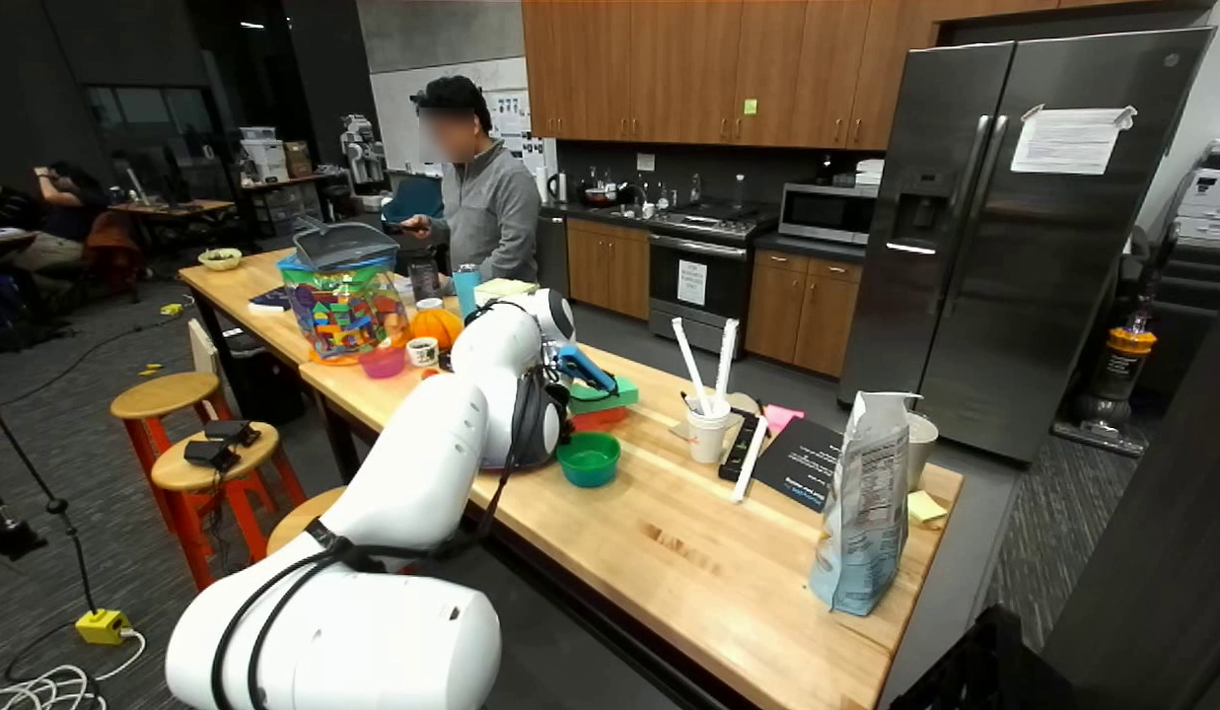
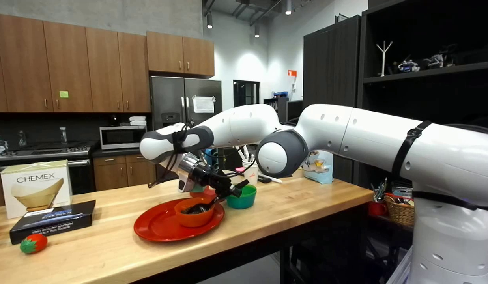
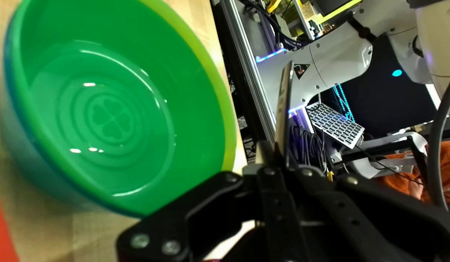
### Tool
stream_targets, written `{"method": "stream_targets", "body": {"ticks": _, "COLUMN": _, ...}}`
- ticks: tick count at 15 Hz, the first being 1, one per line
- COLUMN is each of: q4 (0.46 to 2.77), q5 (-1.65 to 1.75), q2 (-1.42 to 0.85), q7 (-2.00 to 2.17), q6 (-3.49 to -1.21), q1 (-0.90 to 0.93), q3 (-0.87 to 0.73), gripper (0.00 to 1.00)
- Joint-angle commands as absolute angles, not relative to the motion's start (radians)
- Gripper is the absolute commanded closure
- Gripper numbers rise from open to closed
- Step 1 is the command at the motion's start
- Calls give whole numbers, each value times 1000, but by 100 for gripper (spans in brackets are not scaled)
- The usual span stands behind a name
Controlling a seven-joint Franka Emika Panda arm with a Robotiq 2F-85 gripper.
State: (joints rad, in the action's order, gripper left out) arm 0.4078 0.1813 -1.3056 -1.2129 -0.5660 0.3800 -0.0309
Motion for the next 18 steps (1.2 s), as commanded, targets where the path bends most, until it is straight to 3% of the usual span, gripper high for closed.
{"method": "stream_targets", "body": {"ticks": 1, "q4": 457, "q5": 159, "q2": -1265, "q7": -1182, "q6": -561, "q1": 370, "q3": -32, "gripper": 99}}
{"method": "stream_targets", "body": {"ticks": 18, "q4": 439, "q5": 219, "q2": -1218, "q7": -1160, "q6": -605, "q1": 393, "q3": -72, "gripper": 99}}
